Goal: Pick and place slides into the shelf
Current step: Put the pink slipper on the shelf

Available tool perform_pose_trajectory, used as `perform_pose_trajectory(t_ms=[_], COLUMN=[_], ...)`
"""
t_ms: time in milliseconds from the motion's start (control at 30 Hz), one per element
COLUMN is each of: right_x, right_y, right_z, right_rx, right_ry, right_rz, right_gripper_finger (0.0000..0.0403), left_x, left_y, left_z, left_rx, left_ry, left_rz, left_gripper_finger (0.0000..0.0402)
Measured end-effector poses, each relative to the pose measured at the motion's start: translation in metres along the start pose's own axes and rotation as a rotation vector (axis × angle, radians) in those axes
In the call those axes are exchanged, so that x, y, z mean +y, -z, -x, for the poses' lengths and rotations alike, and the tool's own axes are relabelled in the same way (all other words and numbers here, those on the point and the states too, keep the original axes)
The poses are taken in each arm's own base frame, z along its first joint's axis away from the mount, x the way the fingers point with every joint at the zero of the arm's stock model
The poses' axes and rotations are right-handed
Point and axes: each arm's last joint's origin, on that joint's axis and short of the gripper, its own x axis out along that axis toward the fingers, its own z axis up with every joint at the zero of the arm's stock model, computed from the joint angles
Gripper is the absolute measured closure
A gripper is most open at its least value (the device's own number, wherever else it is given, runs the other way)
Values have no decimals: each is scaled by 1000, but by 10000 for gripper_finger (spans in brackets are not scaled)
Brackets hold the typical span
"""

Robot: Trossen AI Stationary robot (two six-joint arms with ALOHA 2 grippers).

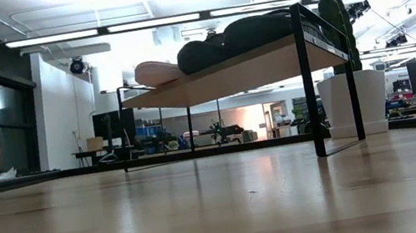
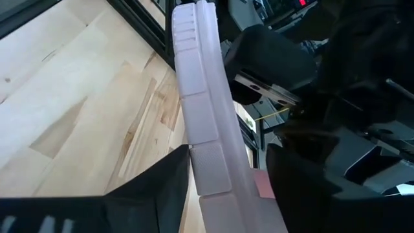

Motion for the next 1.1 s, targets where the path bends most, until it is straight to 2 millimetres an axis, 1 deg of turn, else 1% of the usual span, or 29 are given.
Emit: perform_pose_trajectory(t_ms=[100,167,267,400,700,1100], right_x=[1,1,0,0,1,2], right_y=[1,1,0,0,1,1], right_z=[0,0,1,1,2,2], right_rx=[2,-2,-2,6,9,11], right_ry=[-18,-28,-21,0,1,2], right_rz=[-4,-9,-12,-5,11,71], right_gripper_finger=[213,214,214,214,214,214], left_x=[3,5,8,9,7,7], left_y=[-3,-9,-18,-25,-19,-20], left_z=[3,10,17,24,23,23], left_rx=[1,-18,-60,-82,-27,-31], left_ry=[9,12,25,33,43,50], left_rz=[-2,3,18,29,42,57], left_gripper_finger=[397,398,394,391,398,400])
